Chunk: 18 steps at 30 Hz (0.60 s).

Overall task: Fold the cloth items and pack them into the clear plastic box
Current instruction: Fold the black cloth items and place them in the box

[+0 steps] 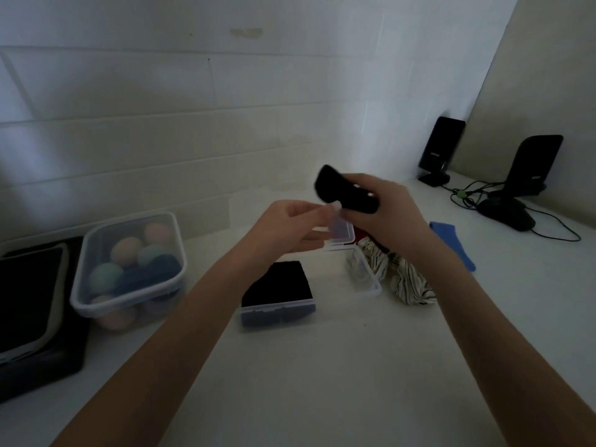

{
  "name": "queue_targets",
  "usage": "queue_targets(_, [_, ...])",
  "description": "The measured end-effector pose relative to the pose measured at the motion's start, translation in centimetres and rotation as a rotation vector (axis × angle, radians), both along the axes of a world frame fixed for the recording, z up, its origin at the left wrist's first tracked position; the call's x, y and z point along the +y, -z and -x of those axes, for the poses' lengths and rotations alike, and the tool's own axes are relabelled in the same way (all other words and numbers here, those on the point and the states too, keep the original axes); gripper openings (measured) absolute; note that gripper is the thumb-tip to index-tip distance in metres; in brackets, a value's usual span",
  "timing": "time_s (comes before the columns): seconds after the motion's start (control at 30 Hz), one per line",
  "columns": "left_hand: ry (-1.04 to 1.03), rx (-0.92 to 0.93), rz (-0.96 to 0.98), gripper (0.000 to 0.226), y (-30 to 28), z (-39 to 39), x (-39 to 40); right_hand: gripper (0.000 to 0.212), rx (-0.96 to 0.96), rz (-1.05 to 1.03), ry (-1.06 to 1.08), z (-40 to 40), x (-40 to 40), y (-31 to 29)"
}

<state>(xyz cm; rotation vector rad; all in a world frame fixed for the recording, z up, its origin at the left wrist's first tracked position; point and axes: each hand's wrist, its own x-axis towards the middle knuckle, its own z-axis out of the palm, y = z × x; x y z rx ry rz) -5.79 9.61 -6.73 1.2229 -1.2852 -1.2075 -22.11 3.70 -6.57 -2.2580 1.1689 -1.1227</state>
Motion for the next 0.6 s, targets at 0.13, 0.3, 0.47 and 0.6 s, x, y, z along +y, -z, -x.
queue_targets(0.13, [-0.154,0.129,0.003,0.009,0.7,0.4,-0.5,0.073,0.154,-0.052,-0.162,-2.6,1.4,0.4])
queue_targets(0.3, [-0.169,0.319,-0.057,0.014,0.9,-2.1,-1.2,0.066,-0.025,-0.270,-0.426,-1.4,1.2,1.1])
queue_targets(0.47, [-0.067,0.480,-0.245,0.018,0.8,-3.5,-1.3,0.068,0.094,-0.033,-0.390,-0.5,1.3,1.8])
queue_targets(0.6, [0.034,0.396,-0.233,0.016,1.2,-3.3,-1.2,0.057,0.231,0.093,-0.388,-1.3,1.8,2.6])
